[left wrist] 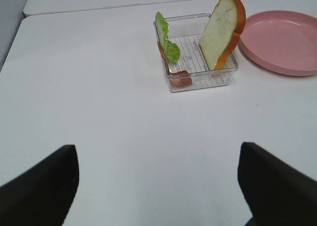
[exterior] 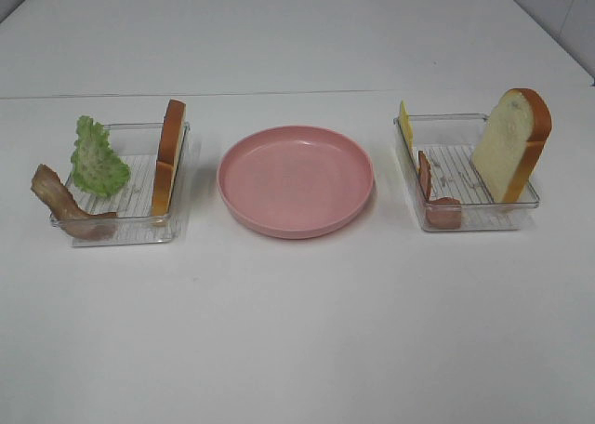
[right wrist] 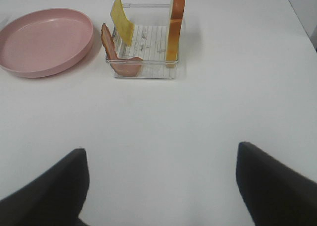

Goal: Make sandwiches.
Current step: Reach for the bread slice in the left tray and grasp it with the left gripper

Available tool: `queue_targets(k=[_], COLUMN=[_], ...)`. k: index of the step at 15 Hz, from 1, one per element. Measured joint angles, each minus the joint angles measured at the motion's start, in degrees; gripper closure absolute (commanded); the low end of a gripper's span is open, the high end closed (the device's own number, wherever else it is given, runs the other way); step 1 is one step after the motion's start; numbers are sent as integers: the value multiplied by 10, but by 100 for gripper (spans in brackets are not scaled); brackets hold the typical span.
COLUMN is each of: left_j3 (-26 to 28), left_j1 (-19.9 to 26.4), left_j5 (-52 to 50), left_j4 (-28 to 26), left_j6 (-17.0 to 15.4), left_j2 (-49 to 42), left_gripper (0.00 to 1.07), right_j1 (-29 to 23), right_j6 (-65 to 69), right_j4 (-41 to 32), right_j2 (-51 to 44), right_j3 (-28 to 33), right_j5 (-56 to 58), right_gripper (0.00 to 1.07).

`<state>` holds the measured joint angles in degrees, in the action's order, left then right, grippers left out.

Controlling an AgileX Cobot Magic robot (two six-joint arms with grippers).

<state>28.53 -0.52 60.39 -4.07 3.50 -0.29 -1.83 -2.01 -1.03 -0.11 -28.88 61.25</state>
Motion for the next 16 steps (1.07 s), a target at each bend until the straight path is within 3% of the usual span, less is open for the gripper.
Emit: queue_targets(k=[16], left_j3=[0], left_j1=[0], left_j5=[0], left_j4=[0], left_j6=[0], left_j2=[0], left_gripper=[24], right_j1=[0], right_j6=[0], right_j4=[0], right_j2=[0], right_j3=[0], right_j5=[0], right_gripper=[30])
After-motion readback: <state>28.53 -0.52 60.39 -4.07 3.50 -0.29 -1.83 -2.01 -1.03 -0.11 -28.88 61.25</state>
